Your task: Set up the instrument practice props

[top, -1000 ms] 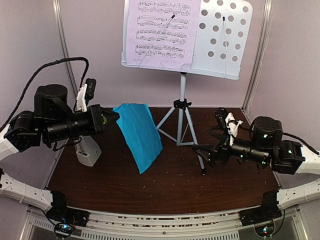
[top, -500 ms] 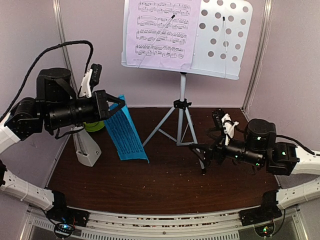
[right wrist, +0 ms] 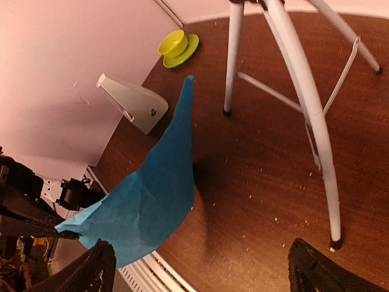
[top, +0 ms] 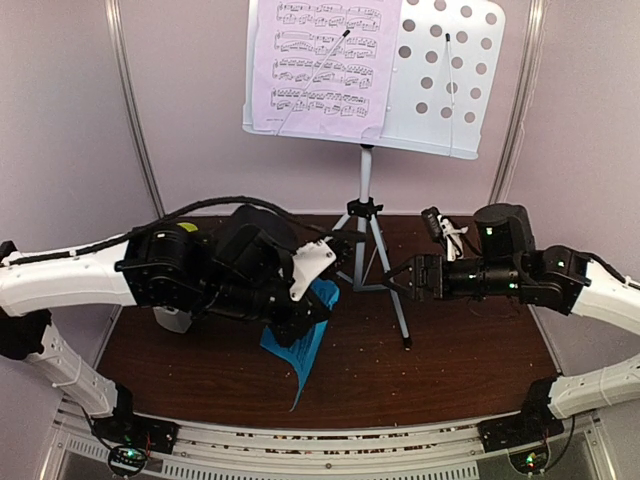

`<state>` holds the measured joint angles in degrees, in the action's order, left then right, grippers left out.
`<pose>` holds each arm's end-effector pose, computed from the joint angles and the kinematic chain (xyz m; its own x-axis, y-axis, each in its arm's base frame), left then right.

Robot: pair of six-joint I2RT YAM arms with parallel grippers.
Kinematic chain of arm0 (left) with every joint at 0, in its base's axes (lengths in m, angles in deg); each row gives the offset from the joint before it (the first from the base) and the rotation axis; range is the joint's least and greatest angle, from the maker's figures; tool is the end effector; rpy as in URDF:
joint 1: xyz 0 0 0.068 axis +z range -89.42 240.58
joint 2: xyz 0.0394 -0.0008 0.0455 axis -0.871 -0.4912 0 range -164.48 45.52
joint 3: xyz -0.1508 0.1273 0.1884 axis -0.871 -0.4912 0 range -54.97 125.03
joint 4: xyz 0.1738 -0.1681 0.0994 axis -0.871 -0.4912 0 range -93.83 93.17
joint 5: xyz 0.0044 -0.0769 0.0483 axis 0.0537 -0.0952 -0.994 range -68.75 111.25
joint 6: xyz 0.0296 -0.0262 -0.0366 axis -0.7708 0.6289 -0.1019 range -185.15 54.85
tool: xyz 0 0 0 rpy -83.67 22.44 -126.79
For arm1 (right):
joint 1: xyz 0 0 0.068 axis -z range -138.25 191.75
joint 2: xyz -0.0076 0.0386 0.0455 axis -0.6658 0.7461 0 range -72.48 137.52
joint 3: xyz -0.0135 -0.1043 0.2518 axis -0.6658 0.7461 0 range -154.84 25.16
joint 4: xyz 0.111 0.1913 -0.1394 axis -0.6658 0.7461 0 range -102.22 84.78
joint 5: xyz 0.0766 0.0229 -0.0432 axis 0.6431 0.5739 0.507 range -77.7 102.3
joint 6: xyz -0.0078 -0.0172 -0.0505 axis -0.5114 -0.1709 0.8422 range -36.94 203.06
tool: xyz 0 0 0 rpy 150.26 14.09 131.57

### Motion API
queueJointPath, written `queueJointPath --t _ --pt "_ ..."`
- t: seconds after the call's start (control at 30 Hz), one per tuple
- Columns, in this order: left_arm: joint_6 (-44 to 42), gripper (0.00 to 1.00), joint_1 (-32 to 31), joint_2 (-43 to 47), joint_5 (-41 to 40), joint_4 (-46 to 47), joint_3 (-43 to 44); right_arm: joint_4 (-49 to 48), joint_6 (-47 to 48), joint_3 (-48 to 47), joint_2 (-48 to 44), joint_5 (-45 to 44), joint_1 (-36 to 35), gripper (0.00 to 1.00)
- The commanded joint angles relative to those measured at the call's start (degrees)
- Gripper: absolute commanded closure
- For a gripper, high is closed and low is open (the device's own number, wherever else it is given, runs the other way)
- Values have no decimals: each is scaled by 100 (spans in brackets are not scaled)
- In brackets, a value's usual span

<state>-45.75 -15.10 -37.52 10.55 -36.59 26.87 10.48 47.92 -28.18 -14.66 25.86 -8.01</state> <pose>0.0847 -0.3051 0.3590 -0.4577 0.4733 -0.7526 0.8114 0.5684 -0.1361 0.1390 0.1770 0.3281 -0.7460 -0.0154 -0.6658 -0.5472 0.5840 0.5996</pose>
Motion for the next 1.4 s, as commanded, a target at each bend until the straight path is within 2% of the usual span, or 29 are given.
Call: queueJointPath --t 0.0,0.1,0.2,0.43,0.67,0.93,1.13,1.27,1.37 --pt "-865 100 -149 -307 -55 107 485 802 -569 -353 588 1247 295 0" --pt "-1093 100 -215 -511 -33 182 592 770 -965 -319 1117 2222 562 0" --pt "-1175 100 -228 -680 11 209 602 298 -1530 -246 1375 2673 668 1" --pt "-1309 100 -228 -798 105 506 399 -267 -2538 22 1362 2614 769 0" --pt "-1754 100 -236 -1005 303 523 604 -1212 -3740 537 1379 2468 870 0" --pt "-2278 100 -246 -1122 599 601 707 -938 -3928 162 1651 2262 864 3" --pt "-2450 100 -246 -1230 639 382 843 -354 -3931 304 1167 2160 895 0" --pt "-2566 100 -246 -1238 710 382 859 -1062 -4535 722 1001 2208 906 0" --pt "-2639 100 -245 -1249 781 353 879 -1226 -4724 689 1034 2180 906 0"
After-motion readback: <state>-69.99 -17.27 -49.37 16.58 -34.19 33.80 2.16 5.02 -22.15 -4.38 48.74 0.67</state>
